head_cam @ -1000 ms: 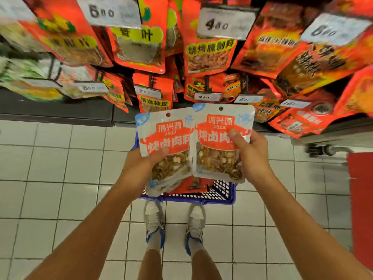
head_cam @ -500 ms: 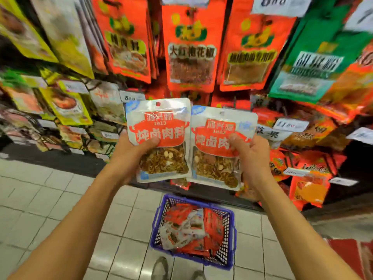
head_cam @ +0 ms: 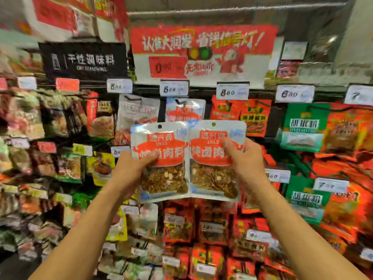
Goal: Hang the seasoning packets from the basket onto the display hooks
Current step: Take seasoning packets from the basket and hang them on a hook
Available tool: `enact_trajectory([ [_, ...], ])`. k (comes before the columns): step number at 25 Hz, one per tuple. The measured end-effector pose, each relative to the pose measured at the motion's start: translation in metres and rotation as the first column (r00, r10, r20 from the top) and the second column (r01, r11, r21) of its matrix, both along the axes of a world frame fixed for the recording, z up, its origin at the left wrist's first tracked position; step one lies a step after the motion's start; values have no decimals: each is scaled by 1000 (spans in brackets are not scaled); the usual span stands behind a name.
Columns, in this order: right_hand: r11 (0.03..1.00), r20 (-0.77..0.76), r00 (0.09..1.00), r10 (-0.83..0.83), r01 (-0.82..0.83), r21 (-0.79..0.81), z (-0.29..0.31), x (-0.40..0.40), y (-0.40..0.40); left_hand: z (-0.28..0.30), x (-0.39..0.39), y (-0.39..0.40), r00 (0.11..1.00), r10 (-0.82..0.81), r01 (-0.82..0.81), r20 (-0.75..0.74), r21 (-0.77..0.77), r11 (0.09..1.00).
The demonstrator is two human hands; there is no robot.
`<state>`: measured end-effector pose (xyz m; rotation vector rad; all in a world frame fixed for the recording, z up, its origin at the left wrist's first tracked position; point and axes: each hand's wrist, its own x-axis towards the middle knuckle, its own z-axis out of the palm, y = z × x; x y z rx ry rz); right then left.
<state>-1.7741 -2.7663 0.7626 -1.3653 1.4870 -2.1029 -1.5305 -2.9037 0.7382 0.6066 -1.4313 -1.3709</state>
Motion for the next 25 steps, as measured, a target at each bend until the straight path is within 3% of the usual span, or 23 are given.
enact_trajectory([
  [5, 994, -28, 993, -113, 113, 9, 39, 18, -81, 40, 3, -61, 994, -84, 85, -76, 16, 996],
  [9, 985, -13, 990, -138, 139, 100, 43, 28, -126, 45, -2, -85, 993, -118, 118, -2, -7, 993],
  [17, 982, -15, 988, -154, 154, 106, 42, 34, -146, 41, -14, -100, 990, -140, 140, -8, 9, 990],
  [22, 992, -121, 986, -111, 118, 53, 42, 34, -148, 40, -14, -106, 985, -159, 160, -59, 14, 987],
  [25, 991, -25, 991, -132, 132, 36, 46, 30, -152, 42, -15, -111, 983, -168, 169, -69, 5, 986],
])
